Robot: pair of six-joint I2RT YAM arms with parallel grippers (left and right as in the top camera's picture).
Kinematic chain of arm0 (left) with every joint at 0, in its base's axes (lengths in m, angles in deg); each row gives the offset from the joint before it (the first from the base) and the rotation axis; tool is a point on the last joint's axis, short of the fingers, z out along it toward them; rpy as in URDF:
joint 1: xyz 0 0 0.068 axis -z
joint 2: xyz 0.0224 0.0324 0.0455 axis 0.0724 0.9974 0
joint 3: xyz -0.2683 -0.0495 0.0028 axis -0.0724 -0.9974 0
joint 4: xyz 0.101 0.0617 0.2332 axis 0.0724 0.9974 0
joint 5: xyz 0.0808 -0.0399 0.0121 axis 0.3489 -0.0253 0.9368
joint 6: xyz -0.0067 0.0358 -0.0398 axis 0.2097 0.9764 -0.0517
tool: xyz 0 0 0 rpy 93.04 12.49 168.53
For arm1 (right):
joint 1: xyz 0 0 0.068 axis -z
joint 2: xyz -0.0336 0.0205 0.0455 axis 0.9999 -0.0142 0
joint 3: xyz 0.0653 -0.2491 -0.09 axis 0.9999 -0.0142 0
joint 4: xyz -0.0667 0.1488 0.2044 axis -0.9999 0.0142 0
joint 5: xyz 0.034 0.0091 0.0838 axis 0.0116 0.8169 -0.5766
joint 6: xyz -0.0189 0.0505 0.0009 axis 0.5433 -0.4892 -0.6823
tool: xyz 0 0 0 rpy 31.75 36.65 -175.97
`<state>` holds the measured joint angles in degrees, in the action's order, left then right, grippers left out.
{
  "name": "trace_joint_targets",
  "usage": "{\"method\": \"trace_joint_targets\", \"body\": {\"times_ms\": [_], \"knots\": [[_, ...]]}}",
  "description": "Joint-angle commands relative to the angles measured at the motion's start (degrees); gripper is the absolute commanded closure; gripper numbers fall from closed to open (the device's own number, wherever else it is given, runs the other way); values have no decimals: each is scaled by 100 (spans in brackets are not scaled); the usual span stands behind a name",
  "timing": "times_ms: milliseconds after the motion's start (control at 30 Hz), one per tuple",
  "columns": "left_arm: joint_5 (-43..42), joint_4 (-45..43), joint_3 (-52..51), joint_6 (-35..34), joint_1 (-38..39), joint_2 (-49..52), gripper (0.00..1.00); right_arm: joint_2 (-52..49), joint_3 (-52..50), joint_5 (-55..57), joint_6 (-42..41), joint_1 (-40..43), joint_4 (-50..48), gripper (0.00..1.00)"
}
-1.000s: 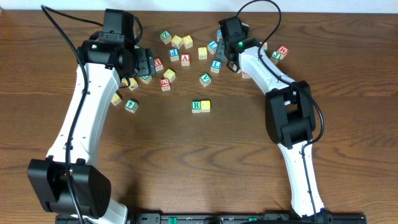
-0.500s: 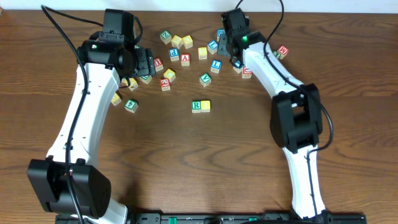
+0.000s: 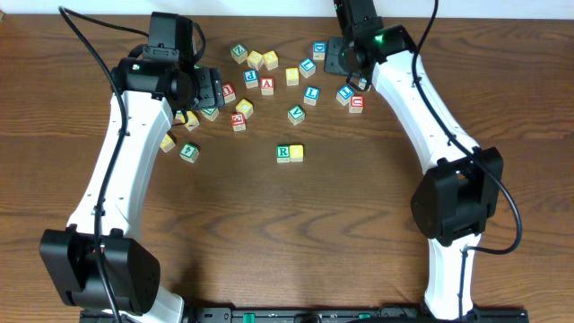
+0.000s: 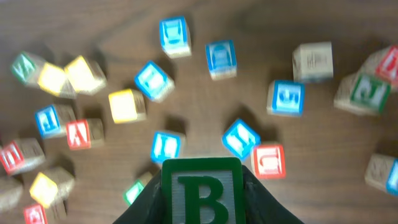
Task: Spell out ROBOT
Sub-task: 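Carry the green B block down toward the right of the O block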
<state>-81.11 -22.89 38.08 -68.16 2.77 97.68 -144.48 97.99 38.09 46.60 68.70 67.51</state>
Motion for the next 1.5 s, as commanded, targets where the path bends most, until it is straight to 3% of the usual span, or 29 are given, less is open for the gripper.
{"method": "trace_joint_targets", "body": {"times_ms": [0,433,1100,1467], "knots": [[74,-4,-57,-68,2,59,16,70,61,-229,55,13,402,74],[74,-31,-57,-68,2,59,15,-33,-219,-229,57,-291,1622,71],[72,-70,-57,-68,2,59,15,-33,-2277,-208,52,-868,155,66],[72,-94,-57,-70,2,59,15,85,-2133,-234,55,-859,70,69]]}}
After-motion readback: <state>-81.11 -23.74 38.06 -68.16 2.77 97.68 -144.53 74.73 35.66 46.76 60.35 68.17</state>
